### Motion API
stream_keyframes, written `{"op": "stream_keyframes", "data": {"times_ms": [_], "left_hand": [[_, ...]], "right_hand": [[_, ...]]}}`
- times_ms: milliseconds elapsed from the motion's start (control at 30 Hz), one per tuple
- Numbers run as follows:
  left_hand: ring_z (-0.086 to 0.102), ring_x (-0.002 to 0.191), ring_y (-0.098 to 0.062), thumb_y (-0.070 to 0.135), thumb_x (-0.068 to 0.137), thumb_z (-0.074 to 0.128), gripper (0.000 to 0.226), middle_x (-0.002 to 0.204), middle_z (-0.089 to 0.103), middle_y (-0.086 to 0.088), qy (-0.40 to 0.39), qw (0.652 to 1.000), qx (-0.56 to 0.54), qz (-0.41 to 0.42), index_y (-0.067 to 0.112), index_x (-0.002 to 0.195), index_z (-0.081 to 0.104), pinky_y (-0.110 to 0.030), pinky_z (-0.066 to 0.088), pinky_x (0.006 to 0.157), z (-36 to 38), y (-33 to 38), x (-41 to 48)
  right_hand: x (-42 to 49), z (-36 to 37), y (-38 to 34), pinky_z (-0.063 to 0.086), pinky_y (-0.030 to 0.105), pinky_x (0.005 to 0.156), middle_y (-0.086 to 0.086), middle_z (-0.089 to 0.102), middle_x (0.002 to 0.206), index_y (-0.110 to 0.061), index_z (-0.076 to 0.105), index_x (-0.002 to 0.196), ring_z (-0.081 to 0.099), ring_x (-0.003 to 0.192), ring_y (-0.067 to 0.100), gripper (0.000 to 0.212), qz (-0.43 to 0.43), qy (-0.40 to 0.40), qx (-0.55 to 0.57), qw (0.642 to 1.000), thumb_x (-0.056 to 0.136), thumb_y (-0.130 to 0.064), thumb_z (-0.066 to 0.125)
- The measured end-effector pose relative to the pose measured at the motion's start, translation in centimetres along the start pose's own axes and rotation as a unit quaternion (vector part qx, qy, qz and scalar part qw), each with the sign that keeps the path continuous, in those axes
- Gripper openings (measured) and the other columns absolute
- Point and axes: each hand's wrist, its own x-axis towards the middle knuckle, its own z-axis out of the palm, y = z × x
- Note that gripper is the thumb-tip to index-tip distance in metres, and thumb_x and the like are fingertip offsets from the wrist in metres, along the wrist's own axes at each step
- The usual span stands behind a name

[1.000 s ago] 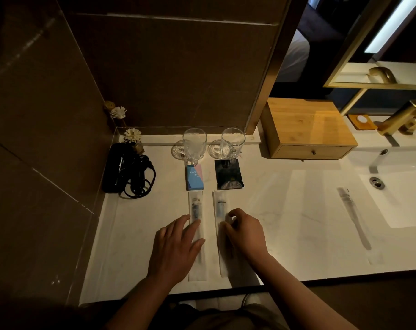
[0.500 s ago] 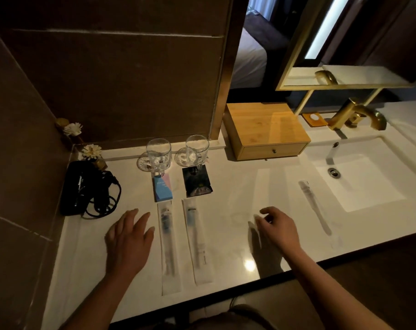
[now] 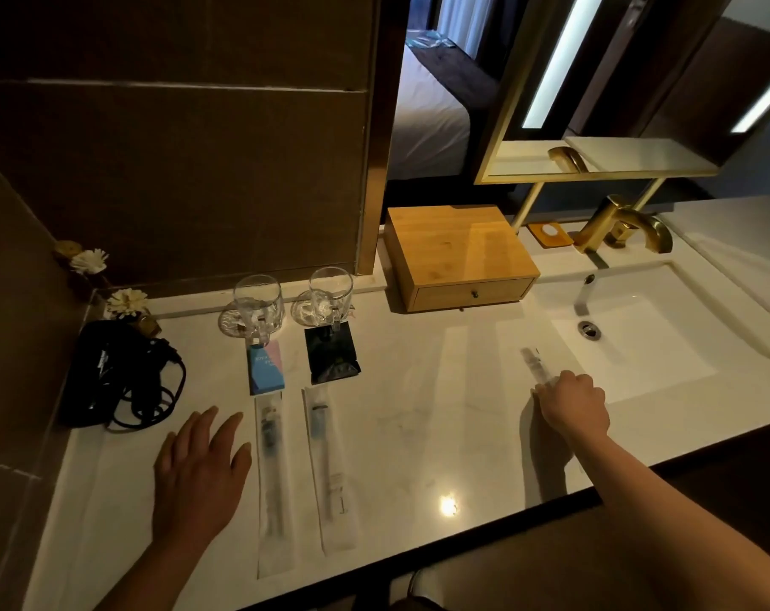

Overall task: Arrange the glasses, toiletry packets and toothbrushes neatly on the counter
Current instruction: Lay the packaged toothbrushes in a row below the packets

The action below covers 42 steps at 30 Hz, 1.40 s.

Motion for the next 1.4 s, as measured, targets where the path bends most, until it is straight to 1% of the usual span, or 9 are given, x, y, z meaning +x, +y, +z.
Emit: {"op": "stream_keyframes", "data": {"times_ms": [233, 400, 533, 633, 833, 967, 1133, 1233, 1400], "left_hand": [[0.036, 0.14, -0.036, 0.049, 0.089, 0.025, 0.06, 0.147, 0.047, -0.016, 0.003, 0.999, -0.016, -0.035, 0.019, 0.135, 0.051, -0.056, 0.023, 0.116, 0.4, 1.2, 0.2], [0.036, 0.141, -0.036, 0.049, 0.089, 0.024, 0.062, 0.148, 0.047, -0.016, 0.002, 0.999, -0.009, -0.035, 0.018, 0.136, 0.051, -0.056, 0.022, 0.116, 0.4, 1.3, 0.1], [0.036, 0.141, -0.036, 0.049, 0.089, 0.024, 0.062, 0.148, 0.047, -0.016, 0.002, 0.999, -0.005, -0.036, 0.018, 0.136, 0.051, -0.055, 0.022, 0.117, 0.4, 1.3, 0.1], [0.036, 0.141, -0.037, 0.049, 0.089, 0.026, 0.062, 0.148, 0.047, -0.017, 0.005, 0.999, -0.006, -0.032, 0.017, 0.136, 0.051, -0.056, 0.023, 0.116, 0.4, 1.3, 0.1], [0.036, 0.141, -0.037, 0.048, 0.089, 0.026, 0.062, 0.149, 0.047, -0.016, 0.004, 1.0, -0.001, -0.031, 0.017, 0.136, 0.052, -0.056, 0.024, 0.116, 0.5, 1.2, 0.2], [0.036, 0.142, -0.036, 0.048, 0.09, 0.026, 0.062, 0.149, 0.047, -0.016, 0.006, 0.999, -0.005, -0.032, 0.017, 0.136, 0.052, -0.056, 0.023, 0.117, 0.3, 1.2, 0.1], [0.037, 0.141, -0.035, 0.047, 0.089, 0.028, 0.06, 0.148, 0.048, -0.016, 0.007, 0.999, -0.008, -0.035, 0.018, 0.135, 0.053, -0.056, 0.024, 0.117, 0.2, 1.5, 0.1], [0.037, 0.141, -0.034, 0.048, 0.089, 0.029, 0.06, 0.149, 0.048, -0.015, 0.007, 0.999, -0.001, -0.037, 0.019, 0.136, 0.053, -0.056, 0.025, 0.117, 0.2, 1.3, 0.1], [0.035, 0.143, -0.033, 0.048, 0.089, 0.027, 0.061, 0.151, 0.046, -0.013, 0.005, 0.999, -0.008, -0.041, 0.02, 0.137, 0.051, -0.055, 0.023, 0.119, 0.3, 1.3, 0.1]], "right_hand": [[1.2, 0.1, -0.1, 0.054, 0.044, 0.078, 0.022, 0.062, 0.102, -0.001, 0.059, 0.1, 0.06, 0.094, 0.043, 0.037, 0.014, 0.002, 0.048, 0.999, 0.09, -0.037, 0.056], [2.2, -0.6, 0.3, 0.054, 0.04, 0.064, 0.012, 0.068, 0.077, -0.006, 0.064, 0.081, 0.065, 0.071, 0.032, 0.026, 0.056, -0.067, 0.139, 0.986, 0.081, -0.029, 0.075], [1.9, -1.0, 0.1, 0.057, 0.043, 0.067, 0.013, 0.067, 0.08, -0.006, 0.064, 0.083, 0.065, 0.073, 0.032, 0.024, 0.082, -0.085, 0.19, 0.975, 0.079, -0.025, 0.078], [0.9, -1.0, -0.7, 0.05, 0.036, 0.058, 0.012, 0.067, 0.08, -0.006, 0.065, 0.085, 0.063, 0.072, 0.029, 0.025, 0.072, -0.08, 0.223, 0.969, 0.079, -0.026, 0.078], [-2.6, -1.6, -3.3, 0.048, 0.033, 0.062, 0.015, 0.069, 0.087, -0.002, 0.071, 0.088, 0.063, 0.076, 0.026, 0.021, 0.072, -0.144, 0.422, 0.892, 0.09, -0.022, 0.067], [-5.8, -1.4, -5.5, 0.055, 0.037, 0.066, 0.021, 0.072, 0.09, 0.003, 0.071, 0.091, 0.067, 0.08, 0.031, 0.021, 0.035, -0.208, 0.476, 0.854, 0.091, -0.017, 0.065], [-10.9, -0.2, -9.5, 0.053, 0.028, 0.063, 0.015, 0.074, 0.085, -0.002, 0.073, 0.084, 0.068, 0.077, 0.023, 0.018, -0.057, -0.243, 0.423, 0.871, 0.09, -0.017, 0.067], [-12.8, 1.2, -11.9, 0.058, 0.035, 0.073, 0.006, 0.074, 0.086, -0.012, 0.072, 0.086, 0.07, 0.081, 0.021, 0.016, -0.105, -0.257, 0.356, 0.892, 0.091, -0.025, 0.066], [-13.5, 3.4, -14.4, 0.056, 0.031, 0.071, 0.002, 0.074, 0.098, -0.018, 0.072, 0.102, 0.068, 0.085, 0.018, 0.02, -0.171, -0.193, 0.214, 0.942, 0.088, -0.03, 0.064]]}}
